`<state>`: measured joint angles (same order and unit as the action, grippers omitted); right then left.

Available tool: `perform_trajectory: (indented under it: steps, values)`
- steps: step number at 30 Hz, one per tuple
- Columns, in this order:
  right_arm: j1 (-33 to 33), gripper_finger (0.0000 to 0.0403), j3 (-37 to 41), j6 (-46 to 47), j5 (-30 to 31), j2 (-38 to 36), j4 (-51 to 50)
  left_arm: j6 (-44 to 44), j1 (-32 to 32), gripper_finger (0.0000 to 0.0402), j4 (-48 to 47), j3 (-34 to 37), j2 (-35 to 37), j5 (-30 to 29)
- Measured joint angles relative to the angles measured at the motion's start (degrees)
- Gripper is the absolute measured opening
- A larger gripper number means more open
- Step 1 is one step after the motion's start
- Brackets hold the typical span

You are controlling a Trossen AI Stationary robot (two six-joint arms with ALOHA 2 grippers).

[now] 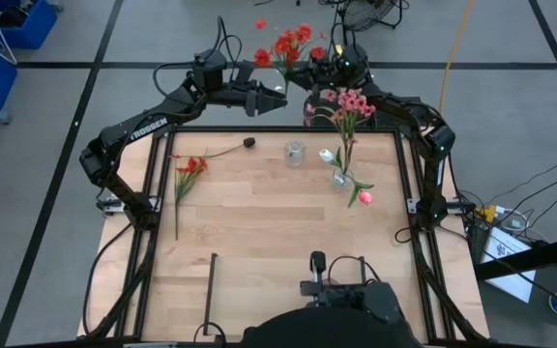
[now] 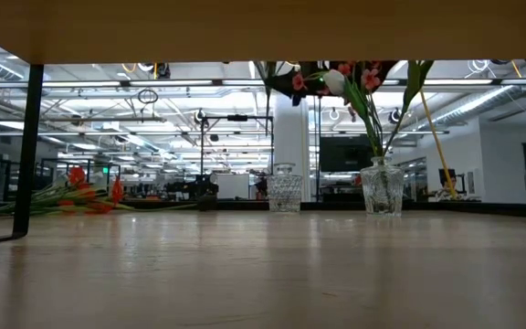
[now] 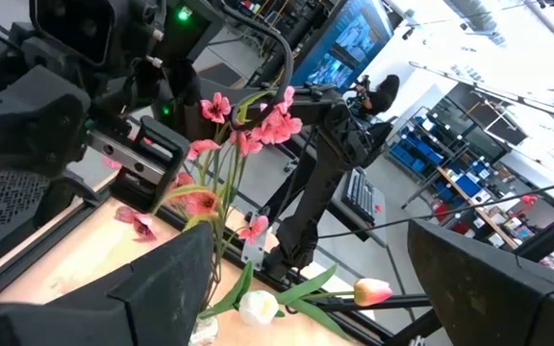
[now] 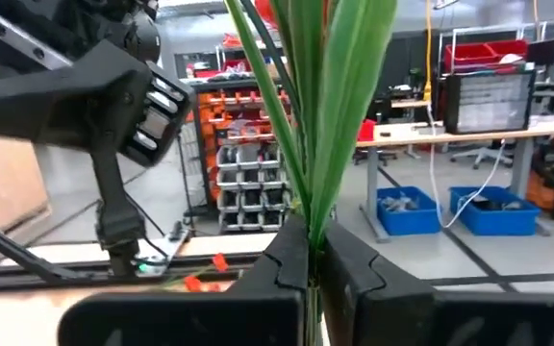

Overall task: Pick and place flowers into a vace then onto a shelf
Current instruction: Put the right red flowers into the left transparent vase

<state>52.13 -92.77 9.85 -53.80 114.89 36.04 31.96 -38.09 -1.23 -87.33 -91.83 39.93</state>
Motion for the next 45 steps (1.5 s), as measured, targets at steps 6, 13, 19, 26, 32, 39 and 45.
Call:
perform_trajectory:
  steps: [6,13,19,26,32,39,45]
  values:
    - [0.4,0.0000,0.0,-11.4,1.4,0.0,-8.3,0.1,0.0,0.0351,0.0,0.0,0.0,0.0]
    - [0.8,0.0000,0.0,-11.7,2.5,0.0,-7.8,0.2,0.0,0.0351,0.0,0.0,0.0,0.0]
    - [0.8,0.0000,0.0,-12.4,2.8,0.0,-7.5,0.2,0.0,0.0351,0.0,0.0,0.0,0.0]
    - [1.0,0.0000,0.0,-10.3,2.7,0.0,-5.9,0.2,0.0,0.0351,0.0,0.0,0.0,0.0]
    - [1.1,0.0000,0.0,-6.3,-0.2,0.0,-5.5,0.1,0.0,0.0351,0.0,0.0,0.0,0.0]
    - [1.1,0.0000,0.0,2.7,-0.3,0.0,-5.8,0.1,0.0,0.0351,0.0,0.0,0.0,0.0]
    - [1.1,0.0000,0.0,10.3,-0.5,0.0,-4.5,0.0,0.0,0.0351,0.0,0.0,0.0,0.0]
